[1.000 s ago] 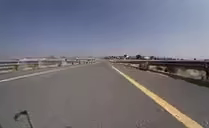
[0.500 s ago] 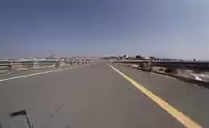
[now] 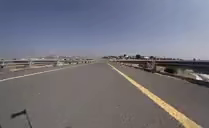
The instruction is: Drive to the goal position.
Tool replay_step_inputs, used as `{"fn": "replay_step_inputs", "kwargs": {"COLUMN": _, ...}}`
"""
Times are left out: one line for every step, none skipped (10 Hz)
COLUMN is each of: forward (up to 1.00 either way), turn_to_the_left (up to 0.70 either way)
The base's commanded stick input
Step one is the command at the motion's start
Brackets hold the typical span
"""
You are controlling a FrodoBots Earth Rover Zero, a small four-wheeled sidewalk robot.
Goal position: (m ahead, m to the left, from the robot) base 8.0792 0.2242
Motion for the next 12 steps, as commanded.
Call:
{"fn": "replay_step_inputs", "kwargs": {"forward": 1.00, "turn_to_the_left": 0.20}}
{"fn": "replay_step_inputs", "kwargs": {"forward": 1.00, "turn_to_the_left": 0.22}}
{"fn": "replay_step_inputs", "kwargs": {"forward": 1.00, "turn_to_the_left": 0.09}}
{"fn": "replay_step_inputs", "kwargs": {"forward": 1.00, "turn_to_the_left": 0.00}}
{"fn": "replay_step_inputs", "kwargs": {"forward": 1.00, "turn_to_the_left": 0.00}}
{"fn": "replay_step_inputs", "kwargs": {"forward": 1.00, "turn_to_the_left": 0.00}}
{"fn": "replay_step_inputs", "kwargs": {"forward": 1.00, "turn_to_the_left": 0.00}}
{"fn": "replay_step_inputs", "kwargs": {"forward": 1.00, "turn_to_the_left": 0.00}}
{"fn": "replay_step_inputs", "kwargs": {"forward": 1.00, "turn_to_the_left": 0.00}}
{"fn": "replay_step_inputs", "kwargs": {"forward": 1.00, "turn_to_the_left": 0.00}}
{"fn": "replay_step_inputs", "kwargs": {"forward": 1.00, "turn_to_the_left": 0.00}}
{"fn": "replay_step_inputs", "kwargs": {"forward": 1.00, "turn_to_the_left": 0.00}}
